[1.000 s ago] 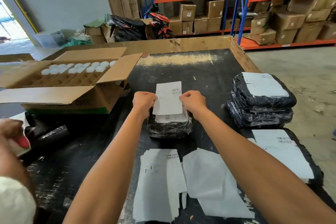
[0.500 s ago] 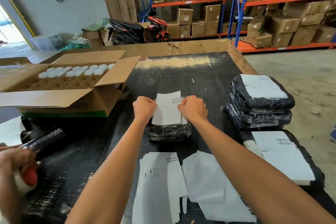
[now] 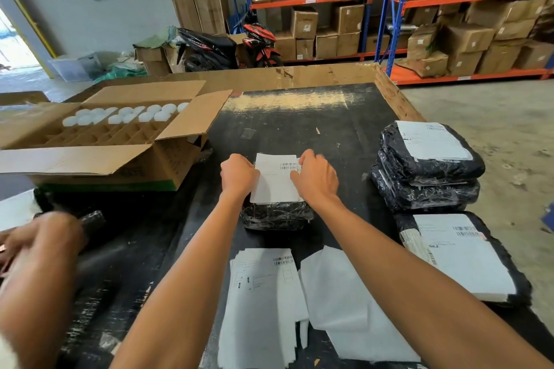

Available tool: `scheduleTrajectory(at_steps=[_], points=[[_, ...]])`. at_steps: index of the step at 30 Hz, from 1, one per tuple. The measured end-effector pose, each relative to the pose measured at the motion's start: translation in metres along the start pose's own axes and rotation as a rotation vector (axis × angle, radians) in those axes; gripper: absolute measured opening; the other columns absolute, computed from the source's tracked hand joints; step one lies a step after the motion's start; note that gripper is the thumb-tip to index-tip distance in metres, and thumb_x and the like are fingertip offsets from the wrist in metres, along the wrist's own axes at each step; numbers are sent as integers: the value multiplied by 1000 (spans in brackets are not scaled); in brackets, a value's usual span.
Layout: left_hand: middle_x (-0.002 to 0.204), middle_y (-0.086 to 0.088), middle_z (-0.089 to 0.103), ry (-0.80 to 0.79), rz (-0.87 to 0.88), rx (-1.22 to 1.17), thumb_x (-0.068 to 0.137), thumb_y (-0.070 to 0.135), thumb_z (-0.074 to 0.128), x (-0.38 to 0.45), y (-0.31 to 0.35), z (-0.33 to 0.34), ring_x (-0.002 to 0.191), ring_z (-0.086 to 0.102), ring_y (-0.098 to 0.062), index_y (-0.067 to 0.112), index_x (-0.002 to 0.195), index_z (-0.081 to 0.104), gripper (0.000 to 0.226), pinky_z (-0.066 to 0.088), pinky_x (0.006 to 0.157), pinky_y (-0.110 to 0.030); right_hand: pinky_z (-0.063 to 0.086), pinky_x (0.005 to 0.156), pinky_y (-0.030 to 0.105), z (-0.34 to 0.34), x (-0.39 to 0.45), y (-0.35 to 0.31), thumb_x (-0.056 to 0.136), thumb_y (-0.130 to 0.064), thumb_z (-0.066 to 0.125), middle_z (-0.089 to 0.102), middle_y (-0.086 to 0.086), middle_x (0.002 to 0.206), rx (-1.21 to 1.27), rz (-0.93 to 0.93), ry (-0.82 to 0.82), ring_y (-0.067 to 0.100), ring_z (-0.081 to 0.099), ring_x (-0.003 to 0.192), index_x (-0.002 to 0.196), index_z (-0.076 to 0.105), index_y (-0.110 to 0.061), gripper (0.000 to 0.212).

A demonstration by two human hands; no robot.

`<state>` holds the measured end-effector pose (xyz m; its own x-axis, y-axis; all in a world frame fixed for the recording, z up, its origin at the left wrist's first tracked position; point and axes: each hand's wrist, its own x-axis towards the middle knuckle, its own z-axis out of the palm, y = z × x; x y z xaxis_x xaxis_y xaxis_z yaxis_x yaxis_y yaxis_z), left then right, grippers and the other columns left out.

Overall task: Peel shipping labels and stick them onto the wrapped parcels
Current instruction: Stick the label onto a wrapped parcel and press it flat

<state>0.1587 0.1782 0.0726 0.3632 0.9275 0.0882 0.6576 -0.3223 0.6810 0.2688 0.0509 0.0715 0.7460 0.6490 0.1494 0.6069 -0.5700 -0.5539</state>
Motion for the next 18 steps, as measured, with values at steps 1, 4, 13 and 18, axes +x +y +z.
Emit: scheduleTrajectory(at_steps=[1,4,13,18], points=[[112,-23,66,-10,-6,34,84,4,65,-1,1,1,92,68,-39,-6,87,69,11,57,72,-45,51,88,42,2,1,2,94,-26,65,54,11,123,6,-8,12,33,57,108,118,55,-14,29],[142,-22,33,-38,16,186,92,12,64,-3,5,0,117,49,-47,1,124,53,36,46,92,-48,43,95,39,5,5,10,95,-21,61,46,5,128,27,-69,12,28,48,119,124,58,-22,29],[170,1,2,-361,186,476,104,57,19,7,5,21,155,-4,-34,51,154,24,50,-5,120,-64,18,121,56,12,30,15,107,-46,29,16,-3,169,-1,-62,-316,29,18,153,150,39,-46,45],[169,-3,9,-333,118,401,104,58,18,13,1,25,155,2,-35,48,154,27,52,-2,119,-65,18,119,58,10,33,12,106,-50,24,10,7,170,-25,58,-376,37,19,152,158,22,-43,53]])
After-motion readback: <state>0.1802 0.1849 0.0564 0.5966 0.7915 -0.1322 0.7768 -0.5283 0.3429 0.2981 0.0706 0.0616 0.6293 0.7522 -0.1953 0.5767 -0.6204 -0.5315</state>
